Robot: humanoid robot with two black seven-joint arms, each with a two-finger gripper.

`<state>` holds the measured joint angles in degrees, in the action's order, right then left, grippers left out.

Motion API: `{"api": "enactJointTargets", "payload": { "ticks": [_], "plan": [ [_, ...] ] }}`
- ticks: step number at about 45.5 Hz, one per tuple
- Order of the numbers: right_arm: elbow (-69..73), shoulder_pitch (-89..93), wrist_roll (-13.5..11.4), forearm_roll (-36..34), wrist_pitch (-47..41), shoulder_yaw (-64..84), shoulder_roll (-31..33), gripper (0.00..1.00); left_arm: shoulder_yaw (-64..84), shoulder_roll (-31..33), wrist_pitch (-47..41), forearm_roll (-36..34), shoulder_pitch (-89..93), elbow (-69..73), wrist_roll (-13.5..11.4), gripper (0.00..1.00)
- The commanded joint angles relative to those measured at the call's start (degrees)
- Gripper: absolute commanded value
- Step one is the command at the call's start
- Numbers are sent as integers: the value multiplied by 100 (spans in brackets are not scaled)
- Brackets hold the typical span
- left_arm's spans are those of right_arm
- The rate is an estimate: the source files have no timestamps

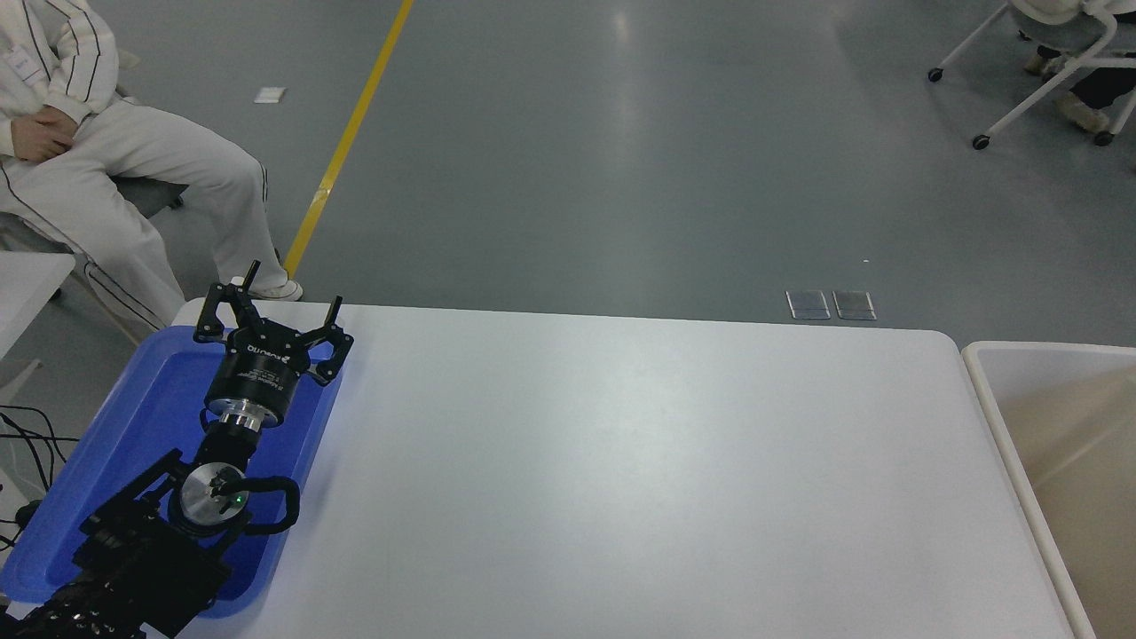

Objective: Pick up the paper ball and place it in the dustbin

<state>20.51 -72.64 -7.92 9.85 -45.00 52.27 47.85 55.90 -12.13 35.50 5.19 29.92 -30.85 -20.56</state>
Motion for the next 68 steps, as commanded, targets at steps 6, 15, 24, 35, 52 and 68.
{"api": "enactJointTargets", "payload": {
  "ticks": [6, 15, 24, 35, 52, 68],
  "plan": [
    [-2464, 2254, 1, -18, 0, -1465, -1155, 0, 0, 0, 0, 9, -3, 0, 0, 100],
    [-2473, 2755, 1, -80, 930, -1482, -1392, 0, 0, 0, 0, 0, -3, 0, 0, 100],
    [-2473, 3203, 1, -98, 2081, -1763, -1647, 0, 0, 0, 0, 0, -3, 0, 0, 100],
    [-2464, 3757, 10, -98, 3962, -2186, -2192, 0, 0, 0, 0, 0, 6, 0, 0, 100],
    [-2447, 3933, 36, -106, 4658, -2414, -2456, 0, 0, 0, 0, 9, -3, 0, 0, 100],
    [-2473, 3933, 45, -45, 4860, -2370, -2456, 43, 0, 0, 0, 0, -3, 0, -9, 100]
  ]
}}
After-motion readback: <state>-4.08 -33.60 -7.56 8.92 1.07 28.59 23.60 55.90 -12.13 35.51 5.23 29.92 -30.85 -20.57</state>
